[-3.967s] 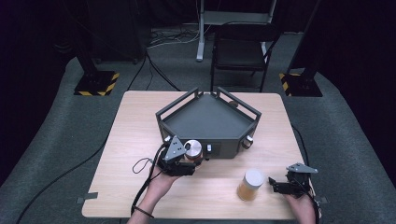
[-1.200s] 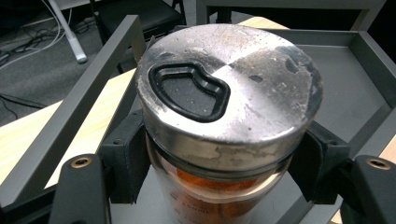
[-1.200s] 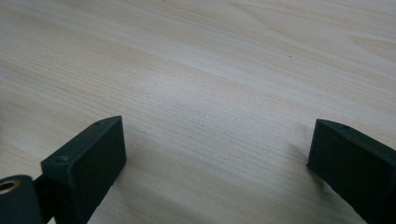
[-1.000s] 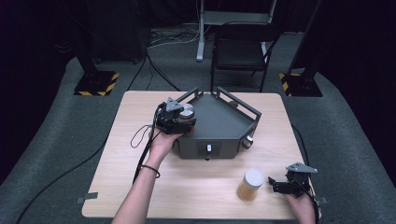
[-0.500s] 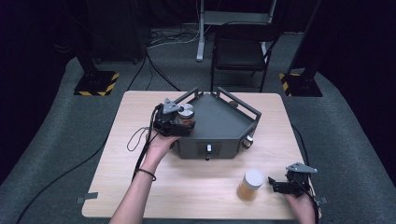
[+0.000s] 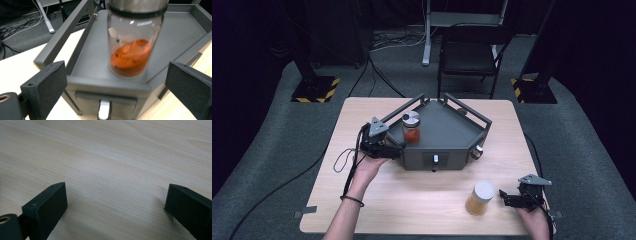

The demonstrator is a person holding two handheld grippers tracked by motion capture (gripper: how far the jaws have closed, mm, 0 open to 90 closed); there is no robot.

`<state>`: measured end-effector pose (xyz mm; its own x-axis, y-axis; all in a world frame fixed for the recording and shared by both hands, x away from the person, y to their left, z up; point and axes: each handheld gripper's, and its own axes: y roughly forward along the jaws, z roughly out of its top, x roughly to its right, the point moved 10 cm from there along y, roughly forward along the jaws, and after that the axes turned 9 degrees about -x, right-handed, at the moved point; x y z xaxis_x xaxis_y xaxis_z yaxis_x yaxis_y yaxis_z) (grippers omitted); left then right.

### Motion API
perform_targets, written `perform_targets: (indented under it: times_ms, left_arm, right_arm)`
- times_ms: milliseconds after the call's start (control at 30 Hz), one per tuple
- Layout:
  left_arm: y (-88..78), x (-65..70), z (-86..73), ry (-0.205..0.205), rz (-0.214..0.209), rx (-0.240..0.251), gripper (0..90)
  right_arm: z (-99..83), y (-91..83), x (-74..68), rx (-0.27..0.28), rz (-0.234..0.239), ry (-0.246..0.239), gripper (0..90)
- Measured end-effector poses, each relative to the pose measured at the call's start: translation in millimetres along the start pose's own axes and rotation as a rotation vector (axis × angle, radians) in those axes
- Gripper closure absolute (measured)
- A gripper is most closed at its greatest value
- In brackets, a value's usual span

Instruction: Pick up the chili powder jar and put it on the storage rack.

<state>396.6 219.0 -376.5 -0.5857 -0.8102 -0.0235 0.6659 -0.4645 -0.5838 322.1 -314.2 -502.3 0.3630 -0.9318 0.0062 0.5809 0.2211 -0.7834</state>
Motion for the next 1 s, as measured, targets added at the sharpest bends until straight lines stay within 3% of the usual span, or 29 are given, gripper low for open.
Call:
perform_targets:
  times_ms: [367,433,1000]
  left_arm:
    - [-11.6,-0.6,-39.2,0.007,-0.009,0.015,0.2]
    - [-12.1,0.3,-46.3,0.018,0.012,0.004,0.2]
    - [-10.6,-7.6,-102.7,-0.033,0.023,-0.022,0.2]
  right_arm:
    - [0.0,0.0,-0.1,0.000,0.000,0.001,3.0]
    - [0.0,0.0,-0.1,0.000,0.000,0.001,3.1]
    - [0.0,0.0,-0.1,0.000,0.000,0.001,3.1]
